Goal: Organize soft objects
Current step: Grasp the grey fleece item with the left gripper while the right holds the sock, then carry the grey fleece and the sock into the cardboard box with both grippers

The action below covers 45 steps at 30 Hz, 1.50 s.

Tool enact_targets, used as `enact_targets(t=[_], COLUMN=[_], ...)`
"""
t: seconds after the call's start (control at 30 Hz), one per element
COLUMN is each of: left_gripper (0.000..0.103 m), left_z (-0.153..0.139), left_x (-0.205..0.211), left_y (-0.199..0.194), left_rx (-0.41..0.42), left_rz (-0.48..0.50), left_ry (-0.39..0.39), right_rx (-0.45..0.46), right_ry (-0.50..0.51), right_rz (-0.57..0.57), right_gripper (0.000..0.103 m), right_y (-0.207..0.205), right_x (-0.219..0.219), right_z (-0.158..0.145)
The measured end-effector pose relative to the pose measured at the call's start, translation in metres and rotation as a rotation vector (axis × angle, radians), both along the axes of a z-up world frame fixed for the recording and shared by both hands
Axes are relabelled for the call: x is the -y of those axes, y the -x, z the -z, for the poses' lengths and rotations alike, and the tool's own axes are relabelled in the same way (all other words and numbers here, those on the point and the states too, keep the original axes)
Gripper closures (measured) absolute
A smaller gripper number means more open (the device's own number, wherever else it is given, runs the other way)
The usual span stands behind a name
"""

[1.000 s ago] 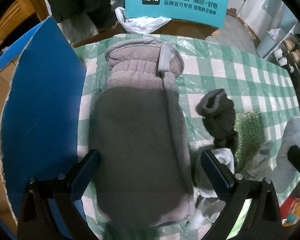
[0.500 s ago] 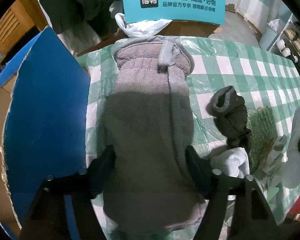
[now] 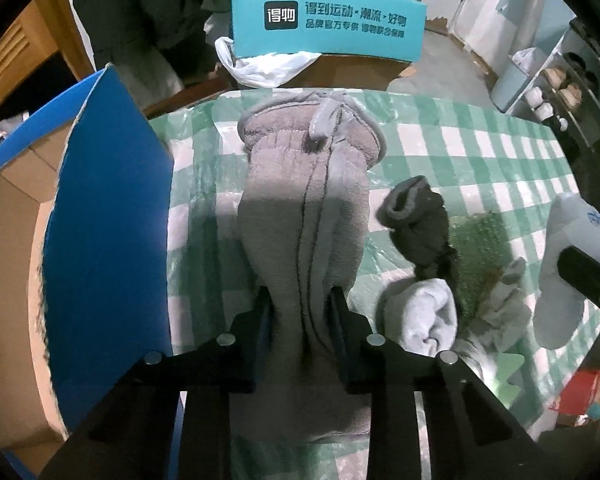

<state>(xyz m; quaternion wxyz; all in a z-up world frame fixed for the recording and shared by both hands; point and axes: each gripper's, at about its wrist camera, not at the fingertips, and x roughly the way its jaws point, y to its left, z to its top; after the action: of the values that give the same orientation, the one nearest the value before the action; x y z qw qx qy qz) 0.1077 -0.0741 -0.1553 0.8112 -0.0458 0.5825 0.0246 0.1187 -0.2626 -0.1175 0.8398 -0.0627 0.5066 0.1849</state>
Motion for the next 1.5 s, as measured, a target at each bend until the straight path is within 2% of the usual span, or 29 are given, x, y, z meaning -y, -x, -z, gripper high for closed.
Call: enact_targets(t=[0.2,0.53,0.8,1.1,1.2,1.33,1.5], left_gripper=[0.08,0.08,0.08,0.08,0.08,0.08,0.08], left_z=[-0.008,-0.048,-0.074,-0.106,-0.115,-0.127,-0.137], left_x=[0.002,-0.001,-0.011,-0.034,-0.042,-0.059,-0.077], left_y=[0.005,0.021,0.037,0.064,0.072,0.084,0.094], left_rx=[0.028,0.125,0.164,0.223,0.239,0.261,0.287], left_rz=[0.021,0.05,0.044,0.021,0.02,0.011,-0.011], left_ry=[0.02,0.022,0.031,0.057,0.045,0.08,0.084], right_rx=[0.018,0.045,0.073,0.089,0.107,0.12,0.128], right_ry=[0.0,0.003,-0.004,-0.052,-0.058,-0.06,-0.065], right_rz=[-0.007,-0.032,-0.051,-0.077,-0.095,-0.131,-0.171], right_gripper=[0.054,0.054,0.054,0.054,0.054,0.054,0.054], right_y=[0.005,0.018,0.029,0.037,0.042,0.05,0.056], right_x=[-0.004,-0.015,-0.026,-0.044,-0.056,-0.074,-0.095], right_z=[-0.01,-0.027,-0.044,-0.064,-0.073,-0.081,-0.089])
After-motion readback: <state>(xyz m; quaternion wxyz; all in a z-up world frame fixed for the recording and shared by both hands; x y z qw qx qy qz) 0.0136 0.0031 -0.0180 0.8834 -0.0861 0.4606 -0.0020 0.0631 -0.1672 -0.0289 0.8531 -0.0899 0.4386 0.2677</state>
